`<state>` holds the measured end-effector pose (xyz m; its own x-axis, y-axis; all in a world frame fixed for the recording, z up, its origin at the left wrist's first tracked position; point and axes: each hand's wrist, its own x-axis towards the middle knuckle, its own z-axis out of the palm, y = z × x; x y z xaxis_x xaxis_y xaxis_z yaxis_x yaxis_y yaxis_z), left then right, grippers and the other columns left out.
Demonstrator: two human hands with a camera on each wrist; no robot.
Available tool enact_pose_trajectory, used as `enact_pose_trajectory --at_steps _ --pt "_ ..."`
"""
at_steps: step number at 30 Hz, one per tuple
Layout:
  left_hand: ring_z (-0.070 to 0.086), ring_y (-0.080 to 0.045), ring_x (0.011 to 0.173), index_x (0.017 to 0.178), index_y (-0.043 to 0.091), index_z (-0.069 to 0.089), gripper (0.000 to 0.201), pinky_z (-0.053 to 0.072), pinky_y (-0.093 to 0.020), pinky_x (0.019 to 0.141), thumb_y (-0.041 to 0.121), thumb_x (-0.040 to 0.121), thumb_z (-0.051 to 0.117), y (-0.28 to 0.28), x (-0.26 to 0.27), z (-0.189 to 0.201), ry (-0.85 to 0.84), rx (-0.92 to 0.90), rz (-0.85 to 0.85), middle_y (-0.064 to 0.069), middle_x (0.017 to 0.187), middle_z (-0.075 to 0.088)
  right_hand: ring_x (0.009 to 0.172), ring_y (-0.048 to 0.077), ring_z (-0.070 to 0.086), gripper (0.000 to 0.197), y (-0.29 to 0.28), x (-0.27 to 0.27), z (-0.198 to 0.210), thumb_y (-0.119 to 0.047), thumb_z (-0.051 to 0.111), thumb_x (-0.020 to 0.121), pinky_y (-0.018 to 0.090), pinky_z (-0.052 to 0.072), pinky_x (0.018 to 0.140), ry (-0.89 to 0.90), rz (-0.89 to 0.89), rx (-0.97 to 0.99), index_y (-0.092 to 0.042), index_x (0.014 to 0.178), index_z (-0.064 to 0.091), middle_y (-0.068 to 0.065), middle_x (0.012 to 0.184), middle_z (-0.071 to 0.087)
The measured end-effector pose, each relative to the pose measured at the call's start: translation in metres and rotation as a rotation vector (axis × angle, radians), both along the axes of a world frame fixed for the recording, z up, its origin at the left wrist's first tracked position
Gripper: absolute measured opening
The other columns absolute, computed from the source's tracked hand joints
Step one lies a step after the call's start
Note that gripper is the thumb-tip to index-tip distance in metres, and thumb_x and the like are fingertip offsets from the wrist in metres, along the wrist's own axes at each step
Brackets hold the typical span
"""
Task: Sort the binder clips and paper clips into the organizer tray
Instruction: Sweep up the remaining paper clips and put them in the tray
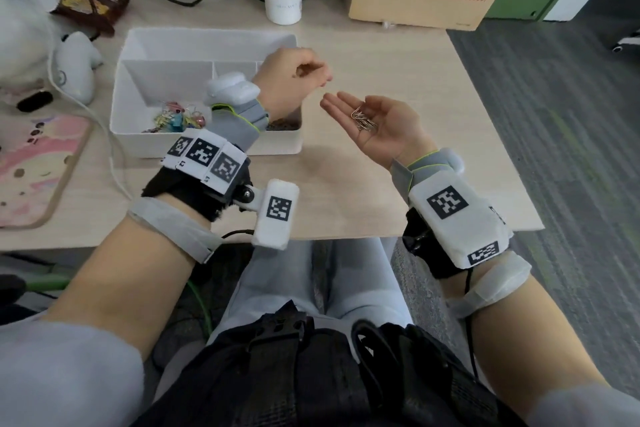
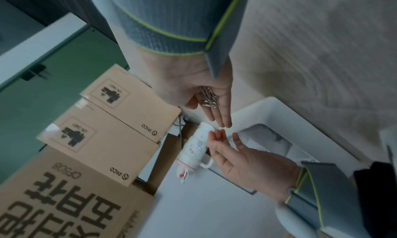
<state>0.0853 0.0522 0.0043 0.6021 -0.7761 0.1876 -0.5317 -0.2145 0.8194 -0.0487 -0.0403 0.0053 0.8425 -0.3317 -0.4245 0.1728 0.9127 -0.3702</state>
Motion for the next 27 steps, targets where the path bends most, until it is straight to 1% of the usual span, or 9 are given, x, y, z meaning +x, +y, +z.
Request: enact_pose_trajectory --at_steps 2,5,8,12,16,19,21,24,27 --pt "0.06 -0.015 0.079 0.089 0.009 0.068 0.027 0.047 -0.029 0.083 0.031 0.081 0.054 0.021 0.019 -0.003 0.02 -0.054 0.123 -0.003 0.078 0.065 0.131 0.047 0.037 0.038 0.016 0.015 0.008 -0.008 0.023 0.099 0.047 0.033 0.109 0.003 0.062 -0.027 0.022 0.099 0.048 0.037 0.133 0.043" --pt "0.056 0.008 0.066 0.089 0.009 0.067 0.019 0.043 -0.013 0.074 0.022 0.087 0.054 0.04 0.033 -0.008 0.046 -0.103 0.219 0.012 0.071 0.062 0.131 0.046 0.038 0.039 0.027 0.028 0.012 -0.013 0.025 0.1 0.046 0.032 0.112 0.028 0.141 -0.086 0.02 0.1 0.047 0.038 0.13 0.045" --pt "0.054 0.015 0.06 0.087 0.008 0.068 0.022 0.041 -0.008 0.068 0.023 0.085 0.052 0.062 0.049 -0.015 0.025 -0.132 0.29 0.009 0.075 0.064 0.131 0.044 0.039 0.041 0.044 0.045 0.015 -0.017 0.028 0.101 0.045 0.033 0.111 0.096 0.234 -0.158 0.019 0.104 0.047 0.036 0.134 0.042" --pt "0.057 0.013 0.063 0.07 0.03 0.059 0.02 0.045 -0.01 0.065 0.025 0.086 0.049 0.079 0.056 -0.021 0.073 -0.157 0.335 0.02 0.063 0.064 0.132 0.044 0.036 0.052 0.059 0.056 0.014 -0.022 0.031 0.1 0.045 0.035 0.11 0.177 0.294 -0.232 0.02 0.13 0.036 0.034 0.142 0.033" --pt "0.056 0.016 0.057 0.087 0.011 0.061 0.019 0.039 -0.001 0.05 0.015 0.095 0.044 0.085 0.053 -0.023 0.118 -0.194 0.325 0.01 0.074 0.059 0.136 0.044 0.03 0.059 0.067 0.057 0.02 -0.025 0.033 0.1 0.043 0.026 0.115 0.229 0.325 -0.282 0.021 0.137 0.025 0.036 0.144 0.028" --pt "0.058 0.015 0.063 0.09 0.01 0.062 0.019 0.045 -0.005 0.063 0.015 0.094 0.044 0.088 0.056 -0.029 0.129 -0.224 0.309 0.012 0.075 0.06 0.14 0.04 0.025 0.064 0.069 0.059 0.024 -0.028 0.034 0.099 0.041 0.018 0.118 0.242 0.345 -0.295 0.021 0.139 0.019 0.036 0.146 0.025" --pt "0.059 0.015 0.065 0.088 0.012 0.061 0.017 0.046 -0.006 0.065 0.016 0.094 0.045 0.087 0.056 -0.029 0.134 -0.225 0.306 0.013 0.075 0.06 0.14 0.039 0.024 0.066 0.067 0.061 0.024 -0.029 0.035 0.099 0.04 0.017 0.119 0.247 0.348 -0.294 0.02 0.14 0.018 0.036 0.146 0.025" --pt "0.058 0.016 0.064 0.085 0.014 0.061 0.017 0.045 -0.005 0.066 0.015 0.093 0.046 0.085 0.055 -0.028 0.106 -0.23 0.312 0.013 0.074 0.06 0.138 0.039 0.03 0.06 0.064 0.061 0.02 -0.029 0.035 0.098 0.039 0.021 0.118 0.271 0.352 -0.339 0.018 0.136 0.031 0.034 0.143 0.032" --pt "0.058 0.014 0.063 0.072 0.027 0.058 0.022 0.046 -0.01 0.068 0.019 0.09 0.047 0.084 0.055 -0.028 0.081 -0.217 0.323 0.013 0.073 0.061 0.129 0.038 0.043 0.043 0.06 0.062 0.01 -0.026 0.035 0.098 0.038 0.033 0.113 0.268 0.372 -0.405 0.011 0.111 0.054 0.03 0.135 0.046"
